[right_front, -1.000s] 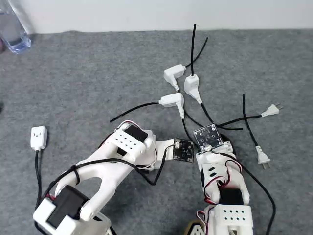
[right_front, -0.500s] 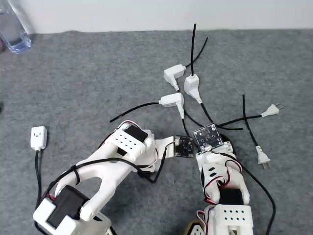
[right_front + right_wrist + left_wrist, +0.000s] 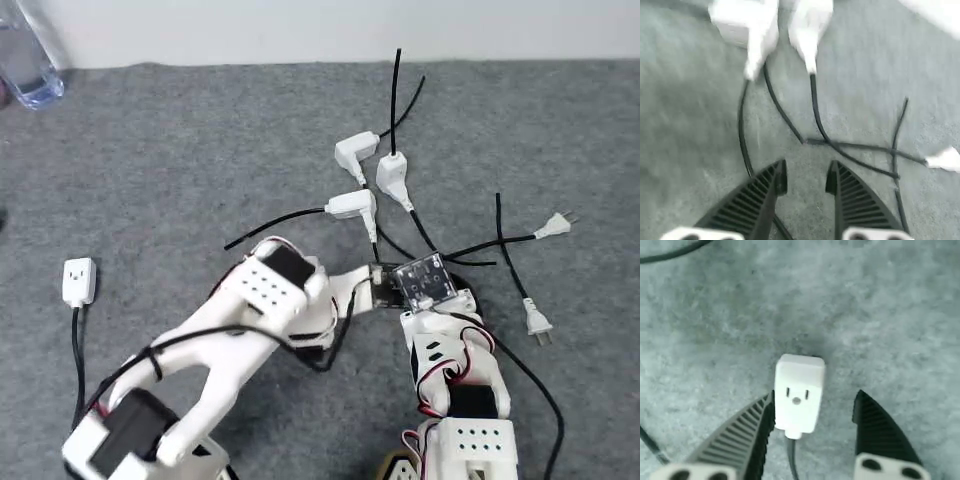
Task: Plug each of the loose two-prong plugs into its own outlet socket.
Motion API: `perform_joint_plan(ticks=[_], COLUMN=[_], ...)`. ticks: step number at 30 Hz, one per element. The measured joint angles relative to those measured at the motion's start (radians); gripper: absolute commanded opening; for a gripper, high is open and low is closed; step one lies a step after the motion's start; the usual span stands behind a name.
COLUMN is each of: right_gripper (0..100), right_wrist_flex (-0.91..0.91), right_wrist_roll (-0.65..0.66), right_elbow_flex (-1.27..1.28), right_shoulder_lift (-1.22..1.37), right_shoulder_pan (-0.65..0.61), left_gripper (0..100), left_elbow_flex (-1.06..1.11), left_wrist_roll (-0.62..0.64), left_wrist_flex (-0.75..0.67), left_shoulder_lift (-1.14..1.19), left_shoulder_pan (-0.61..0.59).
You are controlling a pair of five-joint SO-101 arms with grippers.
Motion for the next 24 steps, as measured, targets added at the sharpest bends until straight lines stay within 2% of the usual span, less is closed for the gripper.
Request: perform_joint_plan(ticks=[3, 7, 15, 24], right_gripper=[13.6, 13.6, 13.7, 13.7], right_wrist_flex=[0.000, 0.000, 0.000, 0.000], right_wrist_roll=[0.000, 0.000, 0.000, 0.000], right_elbow_flex=[0.000, 0.000, 0.000, 0.000], right_shoulder_lift=[0.000, 0.000, 0.000, 0.000], right_shoulder_pan=[0.003, 0.002, 0.000, 0.000], left_gripper=[24, 24, 24, 24], left_elbow_flex=[0.101, 0.216, 0.238, 0.195], left_wrist_roll=[-0.005, -0.005, -0.005, -0.006], left_wrist_flex=[-0.026, -0.144, -0.292, -0.282], left_shoulder_lift=[-0.044, -0.058, -0.021, 0.066], left_shoulder_pan=[0.017, 0.005, -0.055, -0.078])
